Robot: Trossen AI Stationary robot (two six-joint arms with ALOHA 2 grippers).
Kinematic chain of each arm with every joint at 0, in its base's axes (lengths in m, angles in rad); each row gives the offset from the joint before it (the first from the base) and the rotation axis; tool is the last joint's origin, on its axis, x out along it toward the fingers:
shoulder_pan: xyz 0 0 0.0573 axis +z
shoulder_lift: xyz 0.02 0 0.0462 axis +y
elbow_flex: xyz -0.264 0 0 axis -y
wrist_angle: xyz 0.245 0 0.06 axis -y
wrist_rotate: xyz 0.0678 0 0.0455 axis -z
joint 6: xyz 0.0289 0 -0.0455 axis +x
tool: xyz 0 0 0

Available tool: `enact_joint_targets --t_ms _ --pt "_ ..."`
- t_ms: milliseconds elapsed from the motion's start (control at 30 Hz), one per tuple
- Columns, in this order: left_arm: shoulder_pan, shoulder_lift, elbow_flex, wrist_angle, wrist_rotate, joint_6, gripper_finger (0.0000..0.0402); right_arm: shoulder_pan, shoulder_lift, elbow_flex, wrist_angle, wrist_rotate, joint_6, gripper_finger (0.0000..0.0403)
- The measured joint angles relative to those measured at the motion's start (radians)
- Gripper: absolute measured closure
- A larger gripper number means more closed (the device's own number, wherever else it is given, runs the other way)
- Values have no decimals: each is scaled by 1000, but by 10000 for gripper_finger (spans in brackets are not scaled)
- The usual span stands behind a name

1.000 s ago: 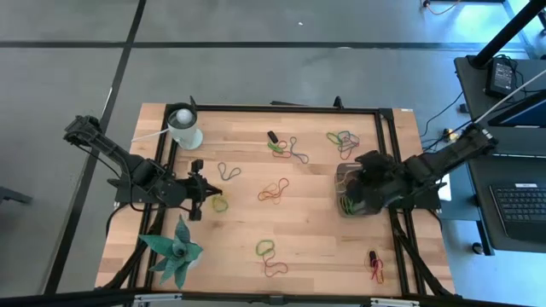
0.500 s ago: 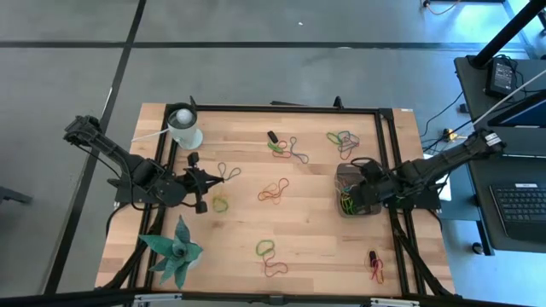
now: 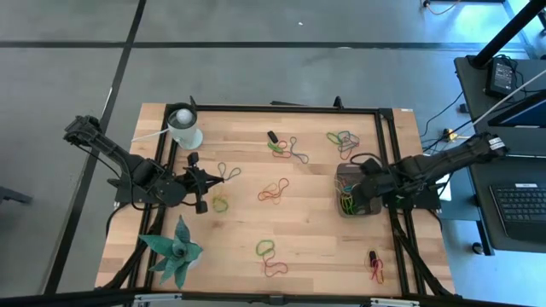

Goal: Pick and place rubber bands into bin
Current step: Put the yellow rubber band into the black bin

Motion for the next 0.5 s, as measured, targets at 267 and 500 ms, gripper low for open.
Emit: enact_joint_targets --t_ms 267,500 --pt "1 0 0 0 -19 0 400 0 0 148 -213 -37 -70 403" --pt "1 0 0 0 -26 -15 400 0 -1 321 -390 104 -70 403"
